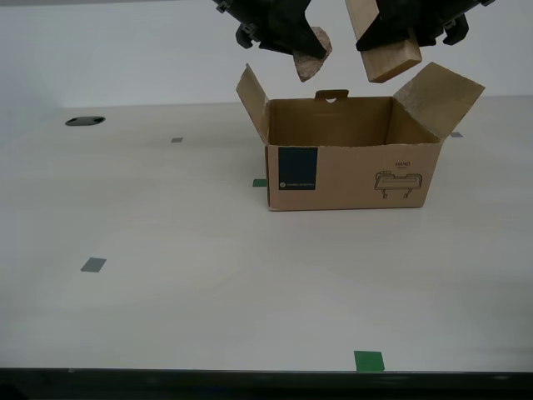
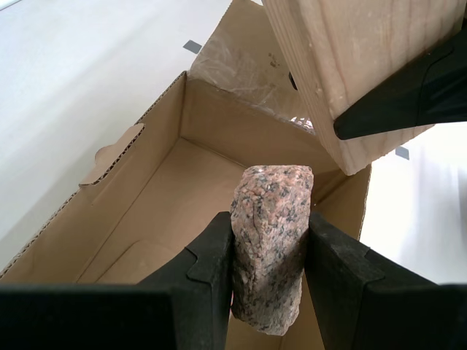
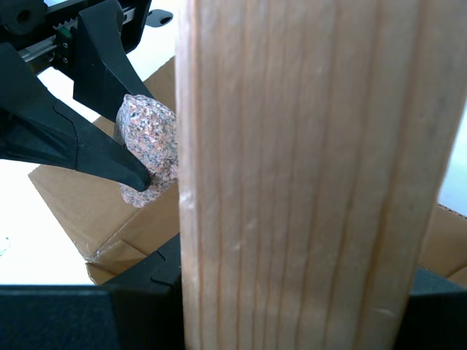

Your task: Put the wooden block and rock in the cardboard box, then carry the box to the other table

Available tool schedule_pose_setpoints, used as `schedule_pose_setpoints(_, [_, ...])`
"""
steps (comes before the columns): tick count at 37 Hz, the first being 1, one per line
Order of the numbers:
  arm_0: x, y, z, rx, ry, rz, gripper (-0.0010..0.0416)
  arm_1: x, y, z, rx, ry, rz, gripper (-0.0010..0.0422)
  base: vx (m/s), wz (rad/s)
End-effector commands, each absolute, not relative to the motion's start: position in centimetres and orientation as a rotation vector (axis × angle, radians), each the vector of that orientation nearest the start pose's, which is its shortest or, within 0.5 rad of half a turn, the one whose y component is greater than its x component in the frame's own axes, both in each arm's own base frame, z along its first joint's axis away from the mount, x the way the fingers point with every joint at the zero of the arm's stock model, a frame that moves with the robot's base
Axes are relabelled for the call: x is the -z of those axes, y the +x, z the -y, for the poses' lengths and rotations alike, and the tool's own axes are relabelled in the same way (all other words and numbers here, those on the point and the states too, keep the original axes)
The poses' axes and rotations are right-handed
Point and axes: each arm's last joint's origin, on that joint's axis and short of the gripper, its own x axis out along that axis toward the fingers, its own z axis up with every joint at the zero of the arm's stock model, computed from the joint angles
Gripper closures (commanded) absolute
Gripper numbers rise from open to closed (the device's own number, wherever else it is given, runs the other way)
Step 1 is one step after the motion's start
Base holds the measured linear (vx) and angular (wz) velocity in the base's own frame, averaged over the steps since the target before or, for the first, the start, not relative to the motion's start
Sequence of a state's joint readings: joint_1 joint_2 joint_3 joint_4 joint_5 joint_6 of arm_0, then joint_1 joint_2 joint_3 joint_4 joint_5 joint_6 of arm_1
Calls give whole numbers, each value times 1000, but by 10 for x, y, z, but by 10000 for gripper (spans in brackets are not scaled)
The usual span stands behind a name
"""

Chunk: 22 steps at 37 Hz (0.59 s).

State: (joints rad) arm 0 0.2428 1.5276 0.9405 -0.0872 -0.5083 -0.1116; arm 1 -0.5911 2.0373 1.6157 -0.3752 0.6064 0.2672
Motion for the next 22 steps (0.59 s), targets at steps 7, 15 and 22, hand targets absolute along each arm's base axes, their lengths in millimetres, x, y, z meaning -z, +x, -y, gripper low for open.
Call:
schedule_pose_setpoints(7, [-224,306,-90,-755,-14,-636,402,-230,365,265,1244,213,-680,298,0,0])
schedule_pose_setpoints(15, [-224,306,-90,-740,-21,-636,373,-230,365,266,1244,213,-679,235,0,0])
schedule_pose_setpoints(22, [-224,307,-90,-716,-28,-639,307,-230,365,266,1245,213,-679,193,0,0])
